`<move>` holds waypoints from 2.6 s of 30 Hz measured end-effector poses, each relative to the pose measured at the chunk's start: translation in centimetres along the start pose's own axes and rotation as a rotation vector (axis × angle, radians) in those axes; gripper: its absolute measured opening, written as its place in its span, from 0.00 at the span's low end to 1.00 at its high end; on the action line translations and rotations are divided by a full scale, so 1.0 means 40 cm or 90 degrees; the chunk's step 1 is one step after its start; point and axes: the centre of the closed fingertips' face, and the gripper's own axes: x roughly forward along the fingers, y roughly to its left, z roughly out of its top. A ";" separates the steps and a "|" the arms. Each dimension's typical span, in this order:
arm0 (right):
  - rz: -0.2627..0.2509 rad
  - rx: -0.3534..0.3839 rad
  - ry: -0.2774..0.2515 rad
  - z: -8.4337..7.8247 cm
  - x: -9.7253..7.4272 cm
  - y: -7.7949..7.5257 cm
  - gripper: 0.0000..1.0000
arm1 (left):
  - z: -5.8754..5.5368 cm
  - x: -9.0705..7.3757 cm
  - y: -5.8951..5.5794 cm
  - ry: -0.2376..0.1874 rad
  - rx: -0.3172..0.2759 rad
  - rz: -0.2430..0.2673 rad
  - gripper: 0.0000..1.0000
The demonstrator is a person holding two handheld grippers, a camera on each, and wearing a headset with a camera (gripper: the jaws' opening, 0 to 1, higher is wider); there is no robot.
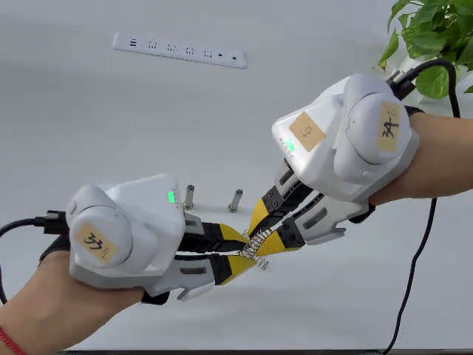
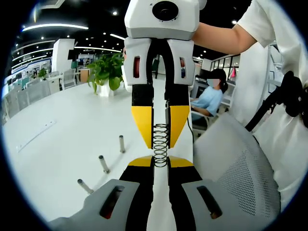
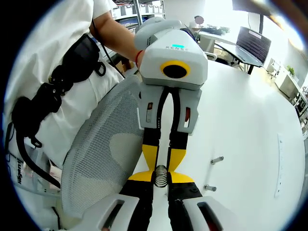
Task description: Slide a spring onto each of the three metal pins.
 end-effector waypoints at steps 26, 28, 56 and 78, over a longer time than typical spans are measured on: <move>-0.042 0.033 -0.024 0.038 -0.040 -0.041 0.07 | -0.011 -0.089 0.041 -0.048 -0.025 0.072 0.21; -0.049 0.042 -0.031 0.045 -0.050 -0.051 0.07 | -0.017 -0.111 0.054 -0.055 -0.038 0.090 0.23; -0.138 0.081 0.014 0.089 -0.050 -0.221 0.07 | -0.143 -0.287 0.182 -0.059 -0.079 0.233 0.67; -0.141 0.121 0.076 0.026 0.058 -0.323 0.07 | -0.160 -0.264 0.193 -0.087 -0.069 0.204 0.93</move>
